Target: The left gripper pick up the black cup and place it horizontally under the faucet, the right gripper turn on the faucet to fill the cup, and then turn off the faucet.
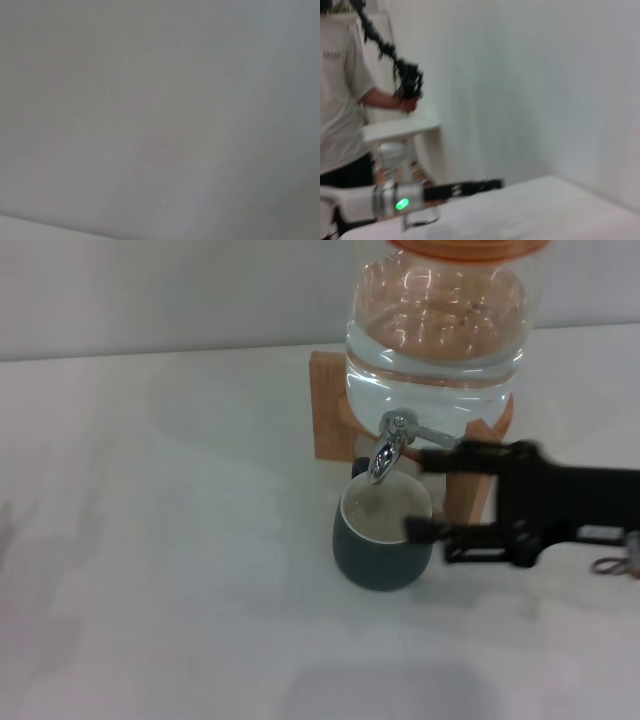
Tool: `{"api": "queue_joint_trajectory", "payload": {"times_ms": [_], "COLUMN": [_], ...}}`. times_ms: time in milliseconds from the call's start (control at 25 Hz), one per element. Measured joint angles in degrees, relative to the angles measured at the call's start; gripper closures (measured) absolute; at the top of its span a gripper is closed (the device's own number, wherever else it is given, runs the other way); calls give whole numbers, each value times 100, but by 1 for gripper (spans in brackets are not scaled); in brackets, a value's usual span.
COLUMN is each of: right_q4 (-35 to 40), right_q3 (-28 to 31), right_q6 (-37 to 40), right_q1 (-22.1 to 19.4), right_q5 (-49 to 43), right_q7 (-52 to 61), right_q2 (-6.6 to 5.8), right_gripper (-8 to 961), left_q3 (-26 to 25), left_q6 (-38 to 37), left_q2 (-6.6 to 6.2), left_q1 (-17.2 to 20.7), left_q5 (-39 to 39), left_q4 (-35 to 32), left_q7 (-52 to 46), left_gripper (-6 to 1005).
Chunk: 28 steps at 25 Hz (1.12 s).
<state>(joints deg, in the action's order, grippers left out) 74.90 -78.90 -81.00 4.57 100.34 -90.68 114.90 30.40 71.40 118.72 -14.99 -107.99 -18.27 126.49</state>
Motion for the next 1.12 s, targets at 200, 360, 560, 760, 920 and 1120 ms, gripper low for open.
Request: {"api": "queue_joint_trajectory", "payload": {"times_ms": [200, 360, 560, 760, 920, 1120], "right_q4": [-343, -1652, -3158, -4411, -5132, -5495], "right_q3": [858, 1891, 2614, 2732, 2741, 2748], "right_q6": [-352, -837, -1130, -1181, -1189, -1198], "right_q1": [-188, -187, -67, -39, -3, 2], "right_q5": [320, 1047, 1555, 2284, 2619, 2983], "right_q7": [-322, -1262, -2471, -3534, -4210, -4618], "right_q2": [4, 5, 12, 14, 23, 23], "right_gripper": [138, 138, 138, 138, 138, 138], "left_q3": [1, 1, 1, 1, 1, 1], "left_q6": [110, 190, 205, 207, 199, 224], "left_q2": [-7, -5, -4, -28, -30, -13], "left_q1": [14, 63, 73, 19, -2, 11], "left_q5": [-39, -181, -286, -311, -332, -464], "left_q4": [-11, -103, -152, -159, -161, -167], "left_q7": [-1, 0, 2, 46, 137, 88], "left_gripper": [432, 432, 432, 432, 432, 432]}}
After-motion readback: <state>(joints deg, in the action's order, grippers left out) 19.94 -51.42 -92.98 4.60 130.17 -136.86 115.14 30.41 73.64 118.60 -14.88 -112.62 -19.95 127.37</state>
